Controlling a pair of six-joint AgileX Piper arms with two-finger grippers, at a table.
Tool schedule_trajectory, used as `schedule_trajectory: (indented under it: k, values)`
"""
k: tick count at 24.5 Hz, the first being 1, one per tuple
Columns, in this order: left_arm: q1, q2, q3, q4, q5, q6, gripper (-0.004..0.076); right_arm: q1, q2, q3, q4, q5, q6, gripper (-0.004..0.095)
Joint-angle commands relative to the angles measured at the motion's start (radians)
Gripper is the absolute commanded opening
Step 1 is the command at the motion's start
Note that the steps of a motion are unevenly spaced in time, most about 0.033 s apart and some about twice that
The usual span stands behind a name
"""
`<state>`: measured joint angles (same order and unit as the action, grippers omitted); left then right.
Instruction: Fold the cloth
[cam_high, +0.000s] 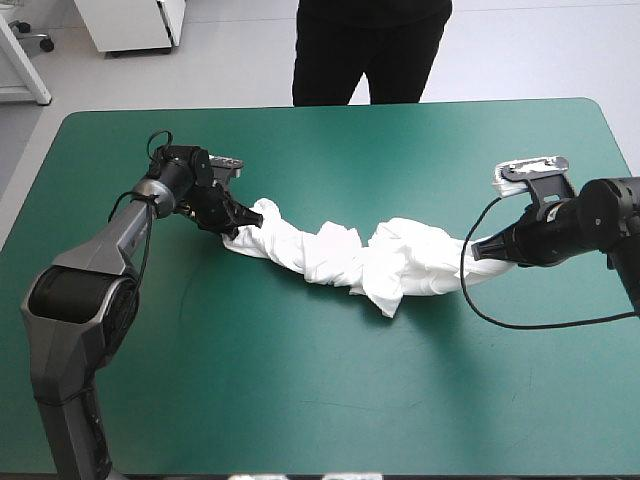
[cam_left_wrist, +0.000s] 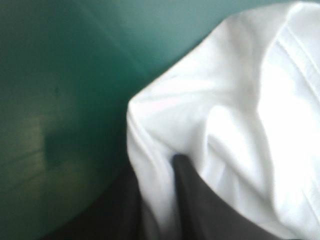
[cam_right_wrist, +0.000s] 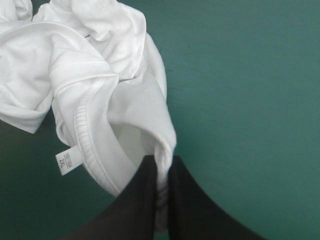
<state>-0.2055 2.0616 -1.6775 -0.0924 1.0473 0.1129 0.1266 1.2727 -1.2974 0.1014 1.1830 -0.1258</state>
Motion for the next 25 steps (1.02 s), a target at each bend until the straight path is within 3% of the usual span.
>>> schedule_trajectory:
  k: [1,6,13,19,25]
  values:
    - [-0.013,-0.011,-0.010,-0.009,-0.006,-0.013,0.0008,-0.007,-0.028,-0.035,0.009,-0.037,-0.010,-0.0017]
    - [-0.013,-0.122,-0.071,-0.005,0.037,-0.011,-0.0009,-0.007,-0.028,-0.035,0.010,-0.060,-0.010,-0.0017]
    - [-0.013,-0.431,-0.194,-0.100,0.051,0.007,-0.0009,-0.007,-0.028,-0.064,0.011,-0.136,-0.010,-0.0017]
    - [-0.013,-0.632,-0.251,-0.103,0.024,0.007,-0.0009,-0.007,-0.037,-0.301,0.014,-0.108,0.009,-0.0017]
    - [-0.013,-0.829,-0.372,-0.089,-0.091,0.003,-0.0009,-0.007,-0.069,-0.669,-0.010,-0.124,0.037,-0.0017]
